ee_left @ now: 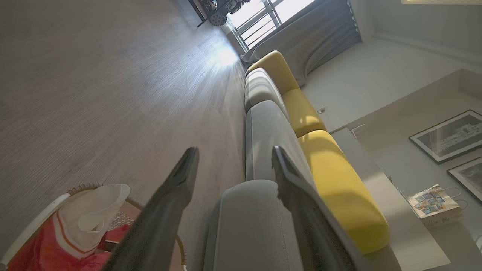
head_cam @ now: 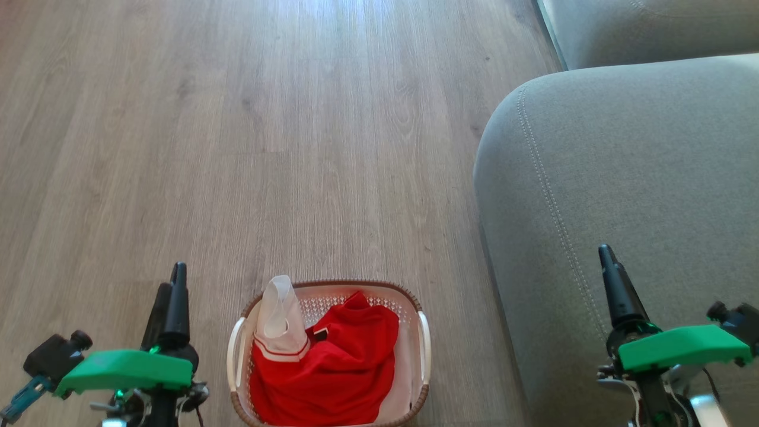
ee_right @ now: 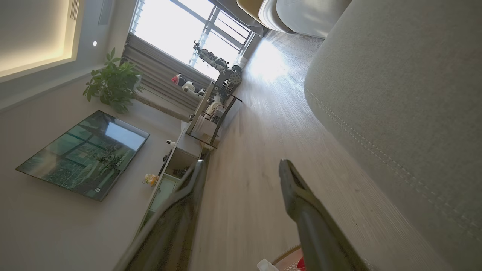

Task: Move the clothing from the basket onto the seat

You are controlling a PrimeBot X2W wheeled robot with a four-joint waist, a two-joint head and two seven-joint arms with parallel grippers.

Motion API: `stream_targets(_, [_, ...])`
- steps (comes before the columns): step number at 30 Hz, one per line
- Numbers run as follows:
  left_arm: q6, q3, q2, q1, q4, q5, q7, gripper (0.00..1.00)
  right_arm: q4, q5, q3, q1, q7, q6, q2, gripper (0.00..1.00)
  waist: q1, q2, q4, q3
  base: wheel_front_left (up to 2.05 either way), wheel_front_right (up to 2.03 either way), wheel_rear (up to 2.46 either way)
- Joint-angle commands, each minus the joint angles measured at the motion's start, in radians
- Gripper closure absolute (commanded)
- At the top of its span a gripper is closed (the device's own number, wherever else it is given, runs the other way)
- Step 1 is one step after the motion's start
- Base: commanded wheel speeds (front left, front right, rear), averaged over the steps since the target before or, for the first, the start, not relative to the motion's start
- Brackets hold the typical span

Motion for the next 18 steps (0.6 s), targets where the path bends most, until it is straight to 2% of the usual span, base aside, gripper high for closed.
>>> stream_targets(1, [-0.003, 0.014, 0.017, -0.046, -0.045, 0.05, -0.012, 0.0, -0.05, -0.047, 0.019, -0.049, -0.016, 0.0, -0.023, 0.0, 0.0, 0.0, 0.0, 0.0, 0.0, 0.0, 0.0])
stream_targets(18, [-0.004, 0.006, 0.017, -0.045, -0.083, 0.28, -0.06, 0.0, -0.073, -0.285, 0.046, -0.044, -0.063, 0.0, -0.025, 0.0, 0.0, 0.0, -0.003, 0.001, 0.0, 0.0, 0.0])
